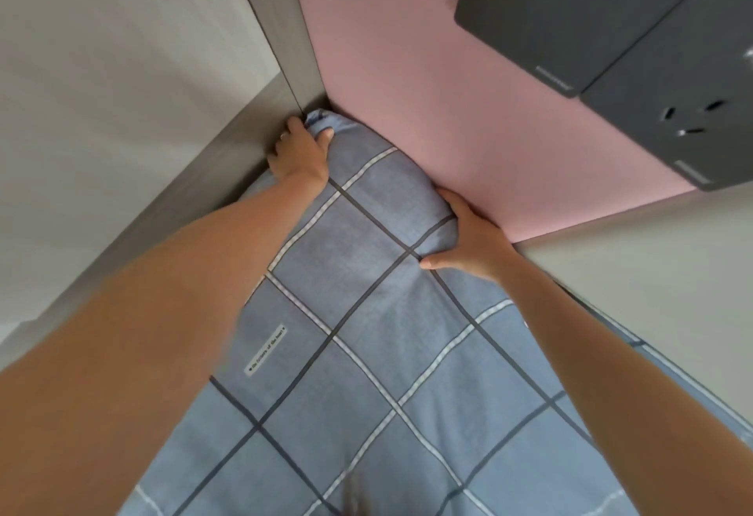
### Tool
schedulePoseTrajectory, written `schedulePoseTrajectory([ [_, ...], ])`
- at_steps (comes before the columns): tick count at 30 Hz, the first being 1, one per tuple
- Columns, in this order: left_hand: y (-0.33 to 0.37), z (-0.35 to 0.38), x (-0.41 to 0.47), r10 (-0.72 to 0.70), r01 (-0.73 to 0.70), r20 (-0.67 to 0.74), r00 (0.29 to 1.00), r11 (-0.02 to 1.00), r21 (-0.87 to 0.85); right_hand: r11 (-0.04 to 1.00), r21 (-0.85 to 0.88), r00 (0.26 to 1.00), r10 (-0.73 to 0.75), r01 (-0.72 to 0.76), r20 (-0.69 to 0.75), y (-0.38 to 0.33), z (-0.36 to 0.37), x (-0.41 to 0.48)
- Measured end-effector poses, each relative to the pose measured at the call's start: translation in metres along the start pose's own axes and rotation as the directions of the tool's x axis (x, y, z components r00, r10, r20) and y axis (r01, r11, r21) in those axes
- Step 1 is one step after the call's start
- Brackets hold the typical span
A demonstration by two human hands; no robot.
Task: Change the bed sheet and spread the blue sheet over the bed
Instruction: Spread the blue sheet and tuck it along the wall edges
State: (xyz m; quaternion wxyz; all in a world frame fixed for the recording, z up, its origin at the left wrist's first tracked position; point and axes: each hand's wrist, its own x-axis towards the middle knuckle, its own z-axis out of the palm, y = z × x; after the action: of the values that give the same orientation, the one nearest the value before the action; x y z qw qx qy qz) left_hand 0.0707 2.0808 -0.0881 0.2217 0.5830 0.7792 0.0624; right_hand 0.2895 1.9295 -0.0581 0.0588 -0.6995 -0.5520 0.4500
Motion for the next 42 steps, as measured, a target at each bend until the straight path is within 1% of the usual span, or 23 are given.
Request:
schedulePoseTrajectory([
  [3,0.006,-0.004,-0.052,0.056,-0.058,-0.106,0.993,0.998,-0.010,0.995,-0.070,0.998,0.066,-0.066,-0.013,-0.014,0.002,-0.006],
  [6,-0.003,0.000,-0.124,0.092,-0.081,0.083,0.992,0.988,-0.131,0.965,-0.223,0.941,0.057,-0.138,-0.334,-0.033,0.027,-0.043],
  [8,-0.016,0.007,-0.160,0.143,-0.124,0.186,0.972,0.986,-0.109,0.969,-0.234,0.863,-0.051,-0.079,-0.503,-0.031,0.051,-0.086],
  [9,-0.023,0.011,-0.172,0.177,-0.164,0.209,0.962,0.983,-0.077,0.952,-0.307,0.842,-0.155,-0.013,-0.516,-0.022,0.065,-0.109],
  [10,-0.028,0.016,-0.187,0.213,-0.208,0.241,0.947,0.977,-0.046,0.906,-0.421,0.854,-0.255,0.047,-0.454,-0.005,0.077,-0.138],
  [12,-0.037,0.023,-0.208,0.276,-0.295,0.307,0.911,0.956,0.014,0.702,-0.654,0.881,-0.459,0.282,-0.112,0.043,0.096,-0.189],
  [14,-0.042,0.029,-0.227,0.310,-0.356,0.362,0.879,0.932,0.068,0.423,-0.771,0.855,-0.427,0.476,0.294,0.106,0.093,-0.235],
  [15,-0.042,0.032,-0.237,0.329,-0.389,0.384,0.863,0.917,0.091,0.353,-0.816,0.876,-0.338,0.458,0.345,0.140,0.081,-0.252],
  [16,-0.042,0.036,-0.248,0.347,-0.426,0.414,0.842,0.898,0.114,0.365,-0.862,0.927,-0.257,0.353,0.272,0.171,0.064,-0.271],
  [18,-0.048,0.040,-0.258,0.353,-0.461,0.454,0.818,0.875,0.150,0.501,-0.863,0.991,-0.078,-0.058,-0.112,0.217,0.023,-0.302],
  [19,-0.047,0.043,-0.268,0.363,-0.477,0.468,0.806,0.866,0.150,0.567,-0.788,0.955,-0.013,-0.238,-0.298,0.236,0.008,-0.320],
  [20,-0.047,0.045,-0.278,0.368,-0.485,0.479,0.797,0.862,0.144,0.613,-0.707,0.915,0.068,-0.352,-0.397,0.244,0.001,-0.332],
  [22,-0.048,0.049,-0.293,0.364,-0.480,0.481,0.797,0.866,0.141,0.650,-0.596,0.853,0.165,-0.472,-0.495,0.236,0.016,-0.334],
  [24,-0.043,0.053,-0.320,0.345,-0.448,0.485,0.804,0.887,0.112,0.718,-0.495,0.808,0.159,-0.489,-0.568,0.217,0.045,-0.327],
  [25,-0.039,0.058,-0.339,0.329,-0.421,0.488,0.808,0.903,0.088,0.748,-0.519,0.825,0.068,-0.414,-0.561,0.209,0.060,-0.327],
  [27,-0.034,0.068,-0.365,0.275,-0.356,0.502,0.820,0.932,0.070,0.718,-0.690,0.913,-0.215,-0.092,-0.346,0.190,0.094,-0.325],
  [29,-0.021,0.080,-0.394,0.233,-0.336,0.550,0.802,0.937,0.093,0.559,-0.782,0.913,-0.407,0.274,0.029,0.191,0.126,-0.340],
  [31,-0.007,0.091,-0.416,0.192,-0.329,0.589,0.785,0.934,0.135,0.396,-0.835,0.896,-0.379,0.382,0.230,0.213,0.134,-0.354],
  [32,0.000,0.096,-0.424,0.179,-0.314,0.609,0.772,0.942,0.120,0.404,-0.860,0.938,-0.276,0.312,0.210,0.227,0.130,-0.361],
  [34,0.009,0.104,-0.428,0.206,-0.309,0.639,0.741,0.950,0.052,0.584,-0.810,0.999,-0.021,0.051,0.048,0.259,0.092,-0.365],
  [35,0.015,0.112,-0.439,0.239,-0.339,0.649,0.722,0.940,0.031,0.662,-0.739,0.989,0.138,-0.129,-0.049,0.287,0.062,-0.380],
  [38,0.030,0.120,-0.453,0.280,-0.411,0.682,0.676,0.911,0.033,0.640,-0.585,0.865,0.420,-0.497,-0.275,0.345,-0.008,-0.424],
  [42,0.072,0.132,-0.479,0.329,-0.382,0.775,0.539,0.916,-0.123,0.616,-0.613,0.868,0.386,-0.495,-0.312,0.378,-0.020,-0.462],
])
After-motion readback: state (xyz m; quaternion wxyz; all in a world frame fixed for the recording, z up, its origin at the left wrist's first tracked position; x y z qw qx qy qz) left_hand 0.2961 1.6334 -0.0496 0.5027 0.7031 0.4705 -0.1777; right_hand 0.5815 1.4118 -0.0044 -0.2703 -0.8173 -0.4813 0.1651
